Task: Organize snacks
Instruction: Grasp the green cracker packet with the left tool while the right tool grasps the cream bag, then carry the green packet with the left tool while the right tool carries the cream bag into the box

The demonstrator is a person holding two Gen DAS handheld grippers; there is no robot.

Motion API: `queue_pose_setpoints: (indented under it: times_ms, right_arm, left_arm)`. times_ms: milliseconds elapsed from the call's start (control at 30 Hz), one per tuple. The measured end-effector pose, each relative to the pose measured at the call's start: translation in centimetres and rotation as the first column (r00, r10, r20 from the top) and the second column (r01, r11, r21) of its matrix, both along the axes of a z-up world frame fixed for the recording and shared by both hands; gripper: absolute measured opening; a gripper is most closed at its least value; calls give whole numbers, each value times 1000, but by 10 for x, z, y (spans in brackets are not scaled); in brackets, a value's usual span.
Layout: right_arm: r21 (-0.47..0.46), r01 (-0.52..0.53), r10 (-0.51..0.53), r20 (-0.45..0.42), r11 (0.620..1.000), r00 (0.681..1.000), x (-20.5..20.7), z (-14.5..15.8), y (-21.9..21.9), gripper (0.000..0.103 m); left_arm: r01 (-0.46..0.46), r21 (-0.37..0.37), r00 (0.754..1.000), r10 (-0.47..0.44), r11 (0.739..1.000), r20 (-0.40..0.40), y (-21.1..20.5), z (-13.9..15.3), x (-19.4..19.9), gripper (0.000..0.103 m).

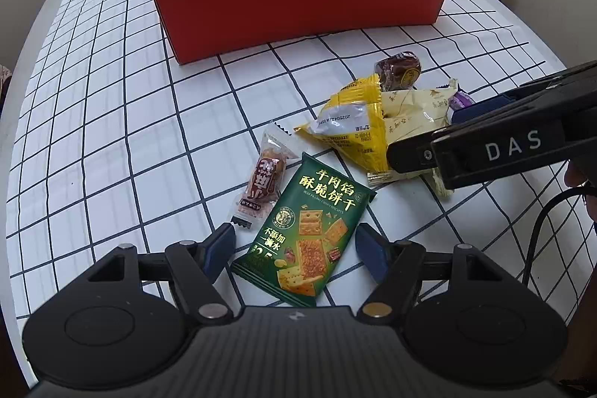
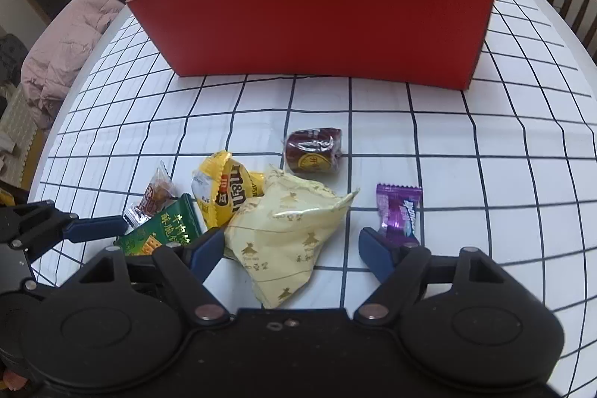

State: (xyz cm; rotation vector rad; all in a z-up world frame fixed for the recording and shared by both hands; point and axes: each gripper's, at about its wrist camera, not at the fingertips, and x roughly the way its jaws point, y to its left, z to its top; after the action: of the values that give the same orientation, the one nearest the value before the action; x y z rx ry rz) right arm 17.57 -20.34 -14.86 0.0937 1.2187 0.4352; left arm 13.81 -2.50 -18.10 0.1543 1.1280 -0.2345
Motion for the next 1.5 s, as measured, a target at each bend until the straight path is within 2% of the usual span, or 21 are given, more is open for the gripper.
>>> queue_pose_setpoints:
  times_ms: [200, 367, 633, 833, 1233, 1500]
  right_arm:
    - [23, -26, 25, 8, 999, 1000, -2, 1, 3, 60]
    - [17, -30, 30, 25, 999, 999, -8, 3, 1, 52]
    - [15, -11, 10, 34, 1000, 999, -20, 7, -11, 40]
    - [37, 14, -15, 18, 999, 1000, -31, 14, -23, 38]
    - [78, 22, -26, 48, 997, 998, -60, 43, -36, 37]
    - [78, 16, -24, 100, 997, 995, -63, 70, -41, 37]
  left_arm:
    - [-14, 2, 1000, 14, 1000, -4, -1, 3, 0, 57]
    - [-48, -12, 999, 47, 999, -17, 0, 5, -1, 46]
    - [-151, -105, 987, 145, 983, -63, 15, 10, -3, 42]
    - [-183, -130, 982, 175, 974, -74, 21, 17, -8, 42]
    - [-223, -172, 974, 212, 959, -84, 26, 40, -27, 42]
    - [-230, -175, 973, 228, 957, -31, 25, 68, -31, 41]
